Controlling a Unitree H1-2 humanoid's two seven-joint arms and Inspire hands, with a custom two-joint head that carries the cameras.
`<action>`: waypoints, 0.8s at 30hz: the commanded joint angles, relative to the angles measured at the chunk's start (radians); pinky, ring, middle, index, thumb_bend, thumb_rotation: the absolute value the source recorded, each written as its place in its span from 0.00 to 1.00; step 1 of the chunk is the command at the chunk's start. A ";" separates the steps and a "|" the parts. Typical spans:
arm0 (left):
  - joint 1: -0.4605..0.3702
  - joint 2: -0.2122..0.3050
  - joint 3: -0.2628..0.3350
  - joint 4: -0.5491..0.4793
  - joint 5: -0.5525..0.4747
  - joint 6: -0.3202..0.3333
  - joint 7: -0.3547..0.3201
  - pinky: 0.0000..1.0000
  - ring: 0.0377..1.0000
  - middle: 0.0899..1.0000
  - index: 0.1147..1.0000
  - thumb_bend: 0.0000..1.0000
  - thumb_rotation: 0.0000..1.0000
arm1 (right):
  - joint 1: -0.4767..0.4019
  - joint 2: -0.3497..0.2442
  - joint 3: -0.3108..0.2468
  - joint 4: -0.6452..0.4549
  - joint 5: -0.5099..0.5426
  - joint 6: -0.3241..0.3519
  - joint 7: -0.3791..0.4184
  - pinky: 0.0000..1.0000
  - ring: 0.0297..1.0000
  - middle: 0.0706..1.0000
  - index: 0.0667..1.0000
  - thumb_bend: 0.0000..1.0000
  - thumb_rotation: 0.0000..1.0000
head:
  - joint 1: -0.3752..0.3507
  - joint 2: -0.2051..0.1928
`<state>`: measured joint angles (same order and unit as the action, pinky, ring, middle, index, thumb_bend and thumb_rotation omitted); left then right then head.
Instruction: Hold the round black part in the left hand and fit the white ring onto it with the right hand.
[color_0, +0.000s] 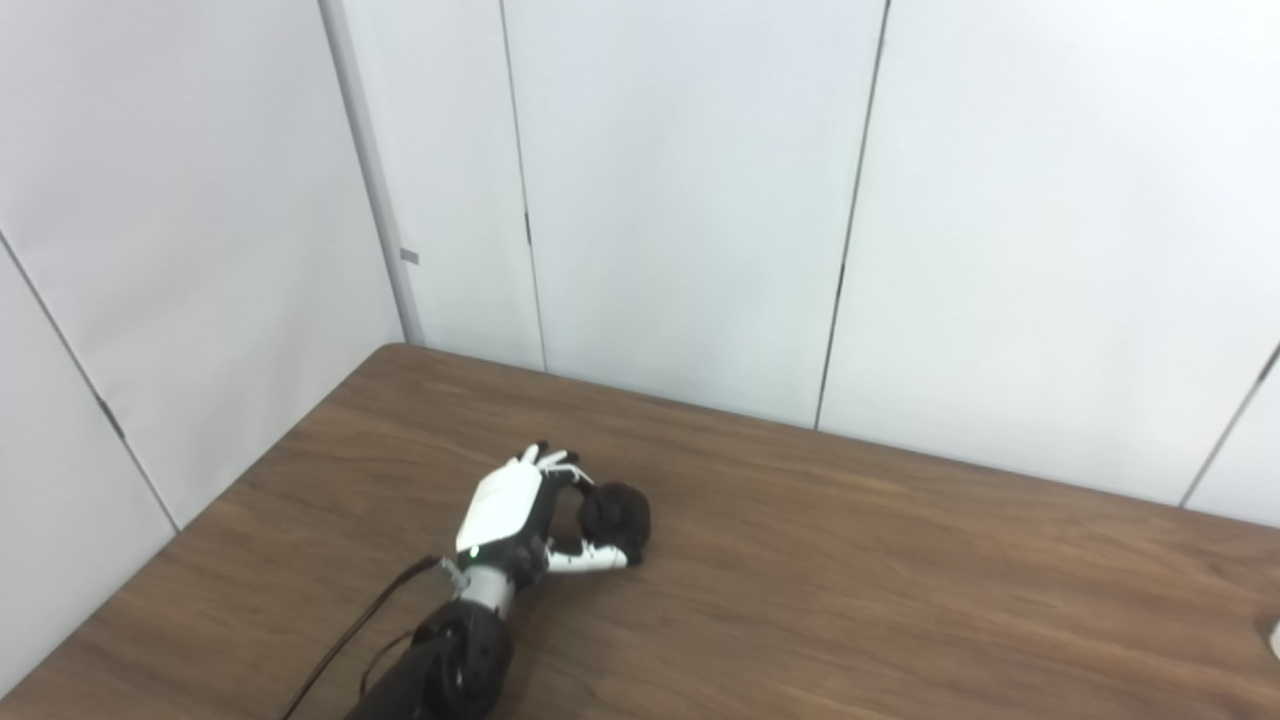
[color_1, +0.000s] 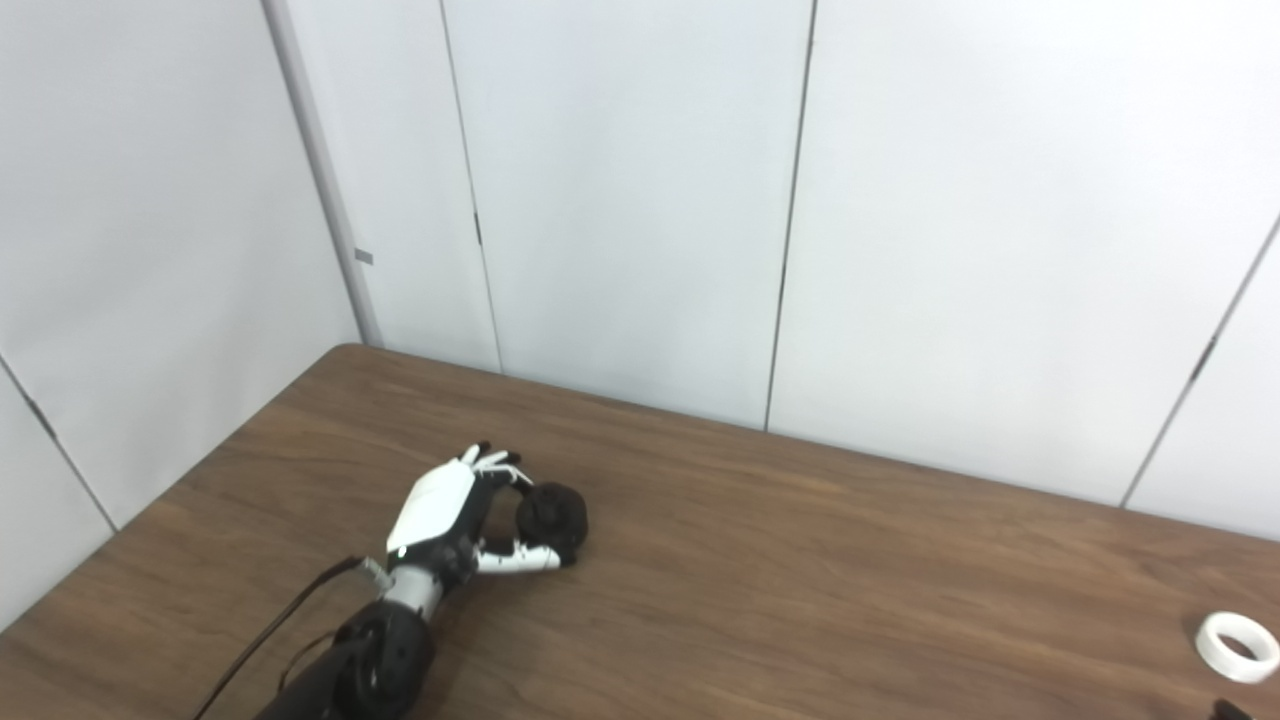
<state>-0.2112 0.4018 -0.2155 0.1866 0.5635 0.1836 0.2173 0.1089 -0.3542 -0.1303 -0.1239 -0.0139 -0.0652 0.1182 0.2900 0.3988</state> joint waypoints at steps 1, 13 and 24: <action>0.031 -0.015 -0.047 -0.040 0.004 0.005 -0.102 1.00 1.00 0.88 0.41 0.52 0.05 | -0.020 -0.001 -0.003 -0.002 -0.004 -0.011 -0.005 0.79 0.89 0.91 0.88 0.67 0.71 | -0.008 0.002; 0.101 0.030 -0.096 -0.138 0.023 -0.091 -0.159 1.00 0.98 0.86 0.41 0.52 0.04 | -0.099 -0.028 -0.030 -0.120 -0.089 0.191 -0.034 0.88 0.94 0.95 0.91 0.56 0.24 | -0.373 0.010; 0.158 0.033 -0.086 -0.157 -0.007 -0.266 -0.151 1.00 0.97 0.85 0.41 0.52 0.04 | -0.254 -0.162 0.015 -0.087 -0.477 0.246 -0.086 0.87 1.00 0.96 0.84 0.86 0.31 | -0.534 -0.008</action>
<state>-0.0722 0.4312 -0.2752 0.0266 0.5512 -0.0457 0.1132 -0.1131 -0.4997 -0.1105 -0.1959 -0.4629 0.1810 0.0500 -0.2454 0.3912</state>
